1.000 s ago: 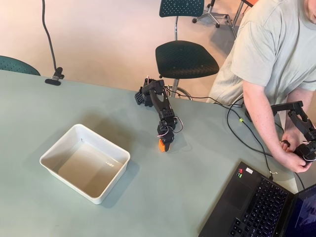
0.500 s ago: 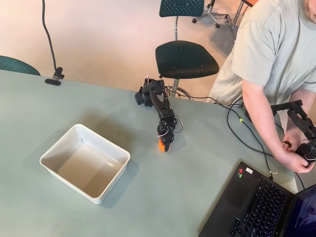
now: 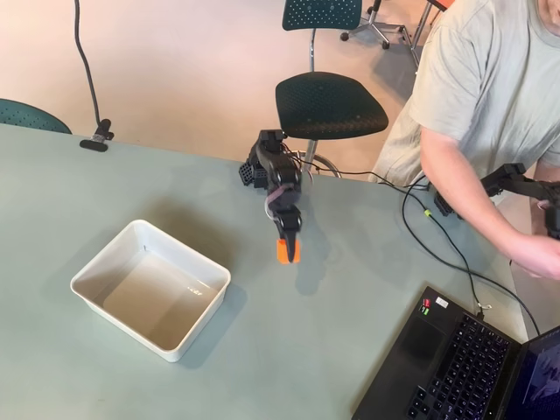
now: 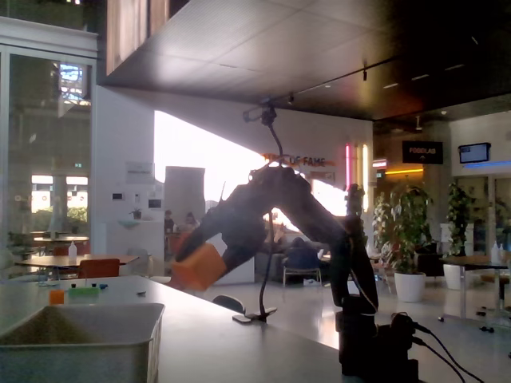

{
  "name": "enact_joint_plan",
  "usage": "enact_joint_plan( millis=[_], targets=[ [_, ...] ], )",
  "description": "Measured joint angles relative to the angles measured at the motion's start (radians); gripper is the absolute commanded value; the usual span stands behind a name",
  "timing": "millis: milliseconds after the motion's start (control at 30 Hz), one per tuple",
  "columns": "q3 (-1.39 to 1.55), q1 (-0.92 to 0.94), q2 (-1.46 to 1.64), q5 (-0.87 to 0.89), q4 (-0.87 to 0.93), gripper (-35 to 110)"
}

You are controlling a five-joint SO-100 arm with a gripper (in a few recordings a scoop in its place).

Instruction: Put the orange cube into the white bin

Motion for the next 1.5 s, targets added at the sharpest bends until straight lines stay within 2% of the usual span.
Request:
enact_joint_plan(
  millis=[267,533,667,867,1000,1167,1300,1500],
  targets=[
    [-0.23,0.331,-0.066,-0.008,-0.046,27],
    [-0.249,0.511,-0.327,-0.008,-0.374,28],
    [-0.249,0.531,-0.434,-0.008,-0.545,29],
    [-0.249,0.551,-0.463,-0.008,-0.621,49],
    [-0.249,0.558,-0.495,-0.008,-0.62,62],
    [-0.255,0.554,-0.505,-0.008,-0.526,65],
    [-0.255,0.561,-0.462,-0.005,-0.402,65],
    [-0.265,0.469,-0.137,-0.002,-0.12,65]
  ],
)
